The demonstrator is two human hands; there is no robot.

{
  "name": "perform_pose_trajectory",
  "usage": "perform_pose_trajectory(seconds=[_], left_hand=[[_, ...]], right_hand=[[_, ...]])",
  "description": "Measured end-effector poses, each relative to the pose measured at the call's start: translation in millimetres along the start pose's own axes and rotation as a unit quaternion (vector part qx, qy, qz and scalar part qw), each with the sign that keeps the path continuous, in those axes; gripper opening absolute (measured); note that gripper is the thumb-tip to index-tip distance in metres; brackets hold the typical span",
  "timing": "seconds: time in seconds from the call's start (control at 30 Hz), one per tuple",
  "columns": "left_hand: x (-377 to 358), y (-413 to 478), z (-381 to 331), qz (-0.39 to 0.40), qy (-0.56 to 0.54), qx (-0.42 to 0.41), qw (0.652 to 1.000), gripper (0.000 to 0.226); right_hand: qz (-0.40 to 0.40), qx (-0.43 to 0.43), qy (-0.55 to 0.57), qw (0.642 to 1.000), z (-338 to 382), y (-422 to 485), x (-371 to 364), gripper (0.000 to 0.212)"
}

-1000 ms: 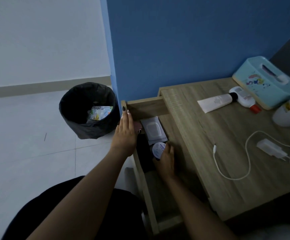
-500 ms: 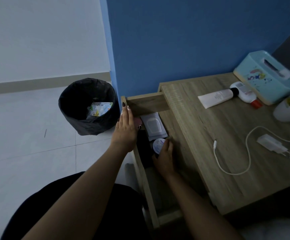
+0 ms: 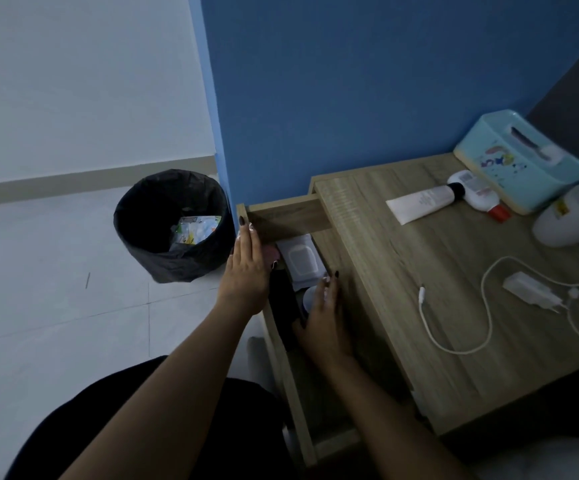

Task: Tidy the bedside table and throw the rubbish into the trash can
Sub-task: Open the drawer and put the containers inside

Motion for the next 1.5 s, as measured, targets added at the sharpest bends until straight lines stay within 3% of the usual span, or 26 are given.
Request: perform_pose_trajectory(seconds=[0.1, 0.23, 0.37, 0.6, 0.8, 0.97, 1.17, 1.3, 1.5], left_hand=[[0.7, -0.6, 2.0, 0.004, 0.014, 0.004, 1.0, 0.073], [5.6, -1.2, -2.0, 0.012, 0.015, 0.007, 1.0, 0.074], [7.9, -0.6, -1.4, 0.01, 0.003, -0.001, 1.0, 0.075], [6.4, 1.9, -2.0, 0.013, -0.007, -0.008, 1.0, 0.074], [0.4, 5.1, -4.2, 0.028, -0.124, 0.008, 0.992, 0.071], [0.9, 13.6, -18.0, 0.016, -0.274, 0.107, 0.956, 0.066], [1.7, 21.3, -29.4, 0.02, -0.299, 0.111, 0.948, 0.063], [-2.9, 25.0, -52.5, 0.031, -0.308, 0.11, 0.945, 0.081], [-15.7, 40.0, -94.8, 0.008, -0.346, 0.113, 0.931, 0.07]], right_hand=[[-0.045, 0.097, -0.004, 0.994, 18.2, -15.6, 37.4, 0.069], [-0.201, 0.205, -0.007, 0.958, 0.2, -26.3, 99.6, 0.04], [-0.304, 0.153, -0.031, 0.94, -58.9, -21.6, 140.3, 0.04], [-0.197, 0.031, -0.087, 0.976, -124.1, -16.5, 144.8, 0.065], [-0.221, 0.022, -0.089, 0.971, -123.6, -15.7, 143.9, 0.053], [-0.22, 0.018, -0.087, 0.971, -123.0, -15.7, 144.1, 0.052], [-0.222, 0.02, -0.092, 0.97, -120.9, -17.3, 144.3, 0.056], [-0.23, 0.024, -0.087, 0.969, -120.1, -16.3, 142.3, 0.054], [-0.253, 0.025, -0.063, 0.965, -117.7, -17.1, 141.2, 0.05]])
Point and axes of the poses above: each hand's wrist, its own y-axis towards the middle knuckle, its own x-axis out of the back of the hand, z = x × y, the point moved 3 cm from there along y, towards the middle knuckle, and after that the axes turned 7 degrees about x, right-handed, at the moved point
